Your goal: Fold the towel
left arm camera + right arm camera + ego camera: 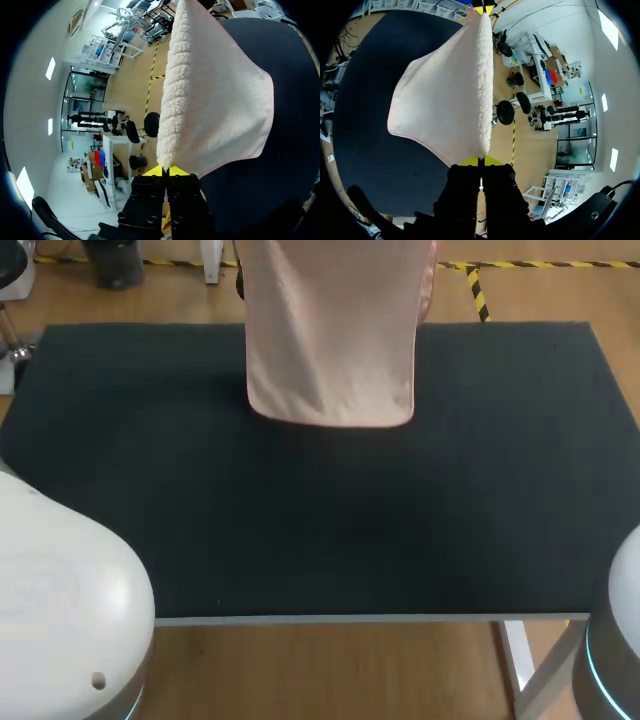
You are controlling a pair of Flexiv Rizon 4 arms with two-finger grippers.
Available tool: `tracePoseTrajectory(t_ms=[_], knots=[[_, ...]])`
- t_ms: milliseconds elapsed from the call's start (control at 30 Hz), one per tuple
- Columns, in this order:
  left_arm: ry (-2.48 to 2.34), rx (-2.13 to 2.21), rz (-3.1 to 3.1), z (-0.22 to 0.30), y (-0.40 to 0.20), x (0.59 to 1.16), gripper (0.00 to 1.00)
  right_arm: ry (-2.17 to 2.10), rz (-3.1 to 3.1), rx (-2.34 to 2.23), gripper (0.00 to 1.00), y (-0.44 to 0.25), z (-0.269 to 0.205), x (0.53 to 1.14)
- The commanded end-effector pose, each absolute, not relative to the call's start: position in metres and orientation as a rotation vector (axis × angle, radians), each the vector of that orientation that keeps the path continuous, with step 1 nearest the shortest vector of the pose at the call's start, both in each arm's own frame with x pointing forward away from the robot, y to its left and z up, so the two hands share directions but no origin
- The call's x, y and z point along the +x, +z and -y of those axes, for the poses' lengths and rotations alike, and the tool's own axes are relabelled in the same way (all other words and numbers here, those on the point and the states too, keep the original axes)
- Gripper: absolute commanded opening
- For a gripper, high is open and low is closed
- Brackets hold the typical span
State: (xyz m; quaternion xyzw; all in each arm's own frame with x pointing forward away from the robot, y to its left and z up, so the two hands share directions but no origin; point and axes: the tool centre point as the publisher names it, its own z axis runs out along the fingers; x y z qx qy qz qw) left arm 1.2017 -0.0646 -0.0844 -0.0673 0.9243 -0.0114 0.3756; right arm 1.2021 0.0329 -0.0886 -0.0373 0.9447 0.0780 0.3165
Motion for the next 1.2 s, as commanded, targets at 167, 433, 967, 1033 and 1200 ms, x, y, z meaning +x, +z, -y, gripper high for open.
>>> tracePoseTrajectory(t_ms=[167,433,967,1033,1200], knots=[[-0.025,-0.195,-2.308,0.06,-0.047,1.206,0.0,0.181,-2.444,-0.106,0.0,-0.066,-0.047,1.237],[-0.036,-0.223,-2.318,0.057,-0.054,1.185,0.0,0.196,-2.416,-0.15,0.0,-0.059,-0.056,1.227],[-0.085,-0.304,-2.454,0.061,-0.104,1.084,0.0,0.373,-2.585,-0.182,0.0,-0.104,-0.062,1.123],[-0.086,-0.309,-2.467,0.063,-0.109,1.072,0.0,0.389,-2.608,-0.195,0.0,-0.111,-0.065,1.109],[-0.081,-0.334,-2.515,0.063,-0.126,1.039,0.0,0.437,-2.678,-0.224,0.0,-0.132,-0.07,1.076]])
